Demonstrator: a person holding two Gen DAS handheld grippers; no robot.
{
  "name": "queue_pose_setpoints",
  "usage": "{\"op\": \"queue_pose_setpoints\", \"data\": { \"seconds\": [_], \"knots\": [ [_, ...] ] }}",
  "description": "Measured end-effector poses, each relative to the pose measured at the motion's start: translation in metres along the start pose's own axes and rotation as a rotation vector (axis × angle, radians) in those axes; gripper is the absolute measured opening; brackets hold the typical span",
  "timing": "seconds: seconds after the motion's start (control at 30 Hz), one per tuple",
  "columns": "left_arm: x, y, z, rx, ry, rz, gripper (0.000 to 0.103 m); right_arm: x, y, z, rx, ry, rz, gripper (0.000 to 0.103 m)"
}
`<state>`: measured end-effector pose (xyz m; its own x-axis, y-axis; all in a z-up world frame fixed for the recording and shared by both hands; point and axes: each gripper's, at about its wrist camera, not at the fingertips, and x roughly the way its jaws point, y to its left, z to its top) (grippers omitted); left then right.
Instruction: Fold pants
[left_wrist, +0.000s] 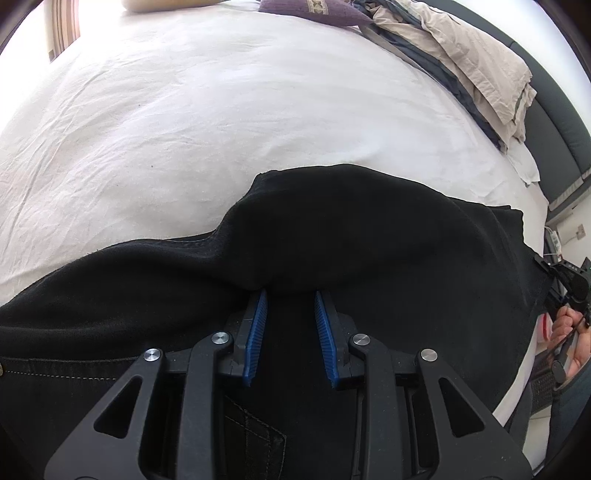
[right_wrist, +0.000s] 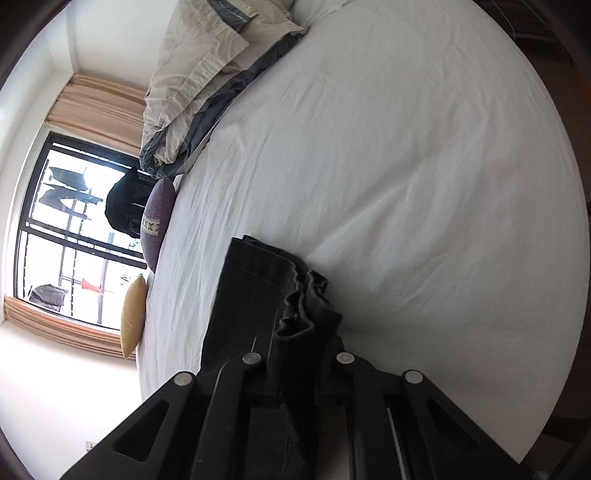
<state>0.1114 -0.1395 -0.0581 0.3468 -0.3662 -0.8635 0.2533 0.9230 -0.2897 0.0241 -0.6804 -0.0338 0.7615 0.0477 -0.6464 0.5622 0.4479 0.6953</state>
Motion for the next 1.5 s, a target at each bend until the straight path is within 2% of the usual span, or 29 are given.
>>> {"op": "queue_pose_setpoints", "data": {
  "seconds": [0.1, 0.17, 0.23, 0.3, 0.4, 0.5, 0.57, 0.67, 0.73, 0.77, 0.8, 0.83, 0.9, 1.03, 1.17, 1.23, 1.3, 1.37, 1.4, 1.5],
  "knots": [
    [-0.003, 0.001, 0.0, -0.012, -0.008, -0.014, 0.027, -0.008, 0.064, -0.015, -0.219, 0.001, -0.013, 0.011],
    [-0.004, 0.001, 0.0, -0.014, -0.014, -0.02, 0.027, -0.01, 0.121, -0.044, -0.445, 0.033, -0.012, 0.011],
    [-0.004, 0.003, -0.001, -0.028, -0.02, -0.035, 0.027, -0.008, 0.176, -0.098, -0.725, 0.092, -0.001, 0.011],
    [-0.005, 0.007, -0.001, -0.044, -0.025, -0.054, 0.027, -0.003, 0.211, -0.164, -0.993, 0.16, 0.002, 0.011],
    [-0.005, 0.01, -0.002, -0.049, -0.029, -0.071, 0.027, 0.023, 0.217, -0.239, -1.182, 0.281, -0.043, 0.011],
    [-0.006, 0.013, -0.003, -0.053, -0.03, -0.085, 0.027, 0.049, 0.198, -0.265, -1.195, 0.33, -0.116, 0.011],
    [-0.009, 0.018, -0.003, -0.067, -0.031, -0.098, 0.027, 0.052, 0.192, -0.258, -1.141, 0.333, -0.108, 0.011],
    [-0.026, 0.025, -0.004, -0.111, -0.057, -0.105, 0.027, 0.045, 0.197, -0.254, -1.168, 0.291, -0.103, 0.011],
    [-0.036, 0.024, -0.009, -0.159, -0.067, -0.161, 0.031, 0.037, 0.201, -0.258, -1.199, 0.259, -0.095, 0.011],
    [-0.04, 0.021, -0.012, -0.182, -0.06, -0.206, 0.054, 0.033, 0.203, -0.261, -1.225, 0.241, -0.094, 0.011],
    [-0.043, 0.018, -0.014, -0.209, -0.062, -0.26, 0.082, 0.028, 0.204, -0.266, -1.251, 0.226, -0.091, 0.011],
    [-0.047, 0.016, -0.016, -0.236, -0.068, -0.319, 0.089, 0.024, 0.206, -0.271, -1.275, 0.215, -0.085, 0.011],
    [-0.046, 0.011, -0.016, -0.255, -0.035, -0.386, 0.09, 0.013, 0.208, -0.282, -1.328, 0.186, -0.071, 0.011],
    [-0.032, 0.002, -0.018, -0.252, 0.055, -0.42, 0.09, -0.004, 0.211, -0.3, -1.384, 0.136, -0.045, 0.011],
    [-0.023, 0.01, -0.024, -0.307, 0.107, -0.476, 0.09, -0.011, 0.22, -0.318, -1.425, 0.122, -0.02, 0.011],
    [-0.021, 0.016, -0.025, -0.329, 0.103, -0.496, 0.083, -0.014, 0.224, -0.33, -1.46, 0.119, -0.013, 0.011],
    [-0.02, 0.021, -0.027, -0.326, 0.11, -0.499, 0.027, -0.016, 0.227, -0.342, -1.485, 0.128, -0.004, 0.011],
    [-0.024, 0.027, -0.025, -0.304, 0.108, -0.485, 0.022, -0.018, 0.231, -0.353, -1.504, 0.136, 0.005, 0.011],
    [-0.028, 0.029, -0.023, -0.283, 0.1, -0.482, 0.015, -0.019, 0.233, -0.359, -1.513, 0.137, 0.012, 0.011],
    [-0.042, 0.042, -0.018, -0.246, 0.081, -0.462, 0.01, -0.02, 0.239, -0.375, -1.539, 0.145, 0.034, 0.011]
  ]
}}
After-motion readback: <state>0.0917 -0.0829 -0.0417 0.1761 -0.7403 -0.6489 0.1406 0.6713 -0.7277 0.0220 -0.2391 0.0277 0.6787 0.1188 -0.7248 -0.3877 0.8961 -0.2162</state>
